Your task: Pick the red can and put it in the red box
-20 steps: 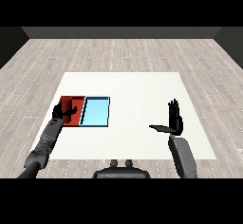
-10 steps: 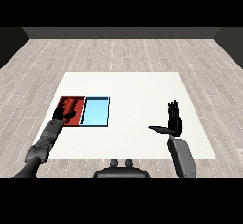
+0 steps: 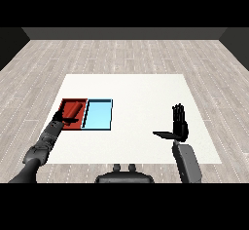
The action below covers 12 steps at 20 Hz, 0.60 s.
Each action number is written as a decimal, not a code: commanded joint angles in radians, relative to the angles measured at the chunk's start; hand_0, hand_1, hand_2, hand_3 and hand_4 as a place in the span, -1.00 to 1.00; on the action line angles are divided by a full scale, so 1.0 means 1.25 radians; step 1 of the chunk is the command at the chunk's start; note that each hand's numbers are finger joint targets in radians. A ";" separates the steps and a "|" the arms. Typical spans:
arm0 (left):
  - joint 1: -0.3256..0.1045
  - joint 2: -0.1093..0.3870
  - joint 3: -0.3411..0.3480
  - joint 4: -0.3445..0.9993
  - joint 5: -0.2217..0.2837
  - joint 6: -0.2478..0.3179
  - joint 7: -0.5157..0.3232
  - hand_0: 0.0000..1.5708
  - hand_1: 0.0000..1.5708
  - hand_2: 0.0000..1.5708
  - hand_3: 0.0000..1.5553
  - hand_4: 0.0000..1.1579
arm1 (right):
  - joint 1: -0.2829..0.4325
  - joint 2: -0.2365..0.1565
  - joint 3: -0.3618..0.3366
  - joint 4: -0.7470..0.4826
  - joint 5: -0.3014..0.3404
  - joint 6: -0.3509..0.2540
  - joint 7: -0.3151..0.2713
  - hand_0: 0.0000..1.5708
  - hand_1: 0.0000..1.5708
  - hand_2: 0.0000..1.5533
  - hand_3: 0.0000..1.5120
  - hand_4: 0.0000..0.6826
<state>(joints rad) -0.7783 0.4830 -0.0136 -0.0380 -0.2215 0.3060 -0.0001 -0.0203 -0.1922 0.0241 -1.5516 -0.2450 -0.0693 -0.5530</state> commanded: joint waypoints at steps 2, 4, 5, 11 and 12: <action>0.010 0.012 0.075 -0.056 0.072 0.063 -0.084 -1.00 -1.00 -1.00 -1.00 -1.00 | -0.008 -0.005 -0.002 -0.018 -0.005 0.015 -0.003 -1.00 -1.00 -1.00 -1.00 -1.00; 0.042 -0.023 0.139 -0.105 0.134 0.115 -0.190 -1.00 -1.00 -1.00 -1.00 -1.00 | 0.009 -0.005 -0.004 -0.022 0.000 0.010 -0.010 -1.00 -1.00 -1.00 -1.00 -1.00; 0.019 -0.025 0.183 -0.151 0.181 0.074 -0.240 -1.00 -1.00 -1.00 -1.00 -1.00 | 0.001 0.004 0.008 -0.031 0.003 0.004 0.001 -1.00 -1.00 -1.00 -1.00 -1.00; 0.050 -0.100 0.263 -0.344 0.295 -0.055 -0.514 -1.00 -1.00 -1.00 -1.00 -1.00 | -0.008 0.005 0.018 -0.017 -0.009 0.029 0.005 -1.00 -1.00 -1.00 -1.00 -1.00; 0.034 -0.115 0.250 -0.381 0.290 -0.064 -0.540 -1.00 -1.00 -1.00 -1.00 -1.00 | 0.006 -0.011 0.007 -0.012 -0.014 0.046 -0.004 -1.00 -1.00 -1.00 -1.00 -1.00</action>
<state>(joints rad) -0.7341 0.3957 0.2671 -0.3786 0.0827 0.2981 -0.5141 -0.0120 -0.1934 0.0364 -1.5721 -0.2529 -0.0358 -0.5583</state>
